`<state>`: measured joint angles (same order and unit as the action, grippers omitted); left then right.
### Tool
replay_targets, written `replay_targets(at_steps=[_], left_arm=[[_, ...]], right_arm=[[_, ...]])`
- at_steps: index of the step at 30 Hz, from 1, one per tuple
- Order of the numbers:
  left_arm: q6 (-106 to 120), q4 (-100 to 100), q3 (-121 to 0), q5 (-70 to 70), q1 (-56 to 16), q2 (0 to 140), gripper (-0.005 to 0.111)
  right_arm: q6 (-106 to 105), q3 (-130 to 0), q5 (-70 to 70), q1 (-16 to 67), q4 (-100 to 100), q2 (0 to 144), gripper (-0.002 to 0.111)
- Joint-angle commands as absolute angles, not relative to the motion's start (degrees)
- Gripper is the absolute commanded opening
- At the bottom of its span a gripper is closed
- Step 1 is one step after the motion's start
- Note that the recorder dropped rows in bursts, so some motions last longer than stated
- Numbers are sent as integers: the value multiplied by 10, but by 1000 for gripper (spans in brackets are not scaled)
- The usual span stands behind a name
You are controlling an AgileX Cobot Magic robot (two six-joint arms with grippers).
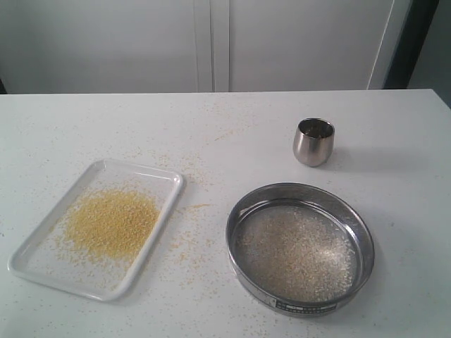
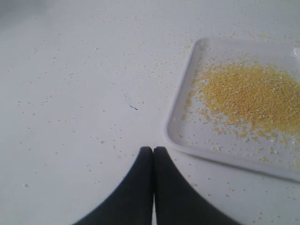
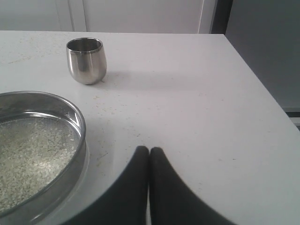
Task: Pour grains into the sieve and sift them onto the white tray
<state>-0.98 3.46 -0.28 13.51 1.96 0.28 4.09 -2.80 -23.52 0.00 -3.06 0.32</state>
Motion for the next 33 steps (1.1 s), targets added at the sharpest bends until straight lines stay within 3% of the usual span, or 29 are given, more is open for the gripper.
replay_targets(at_steps=[1,33], left_arm=[[-13,38,0,133,21,0,0],[-13,38,0,133,21,0,0]], right_arm=[[44,-26,-226,-4,-36,0,0],[44,0,-197,9,-34,0,0]])
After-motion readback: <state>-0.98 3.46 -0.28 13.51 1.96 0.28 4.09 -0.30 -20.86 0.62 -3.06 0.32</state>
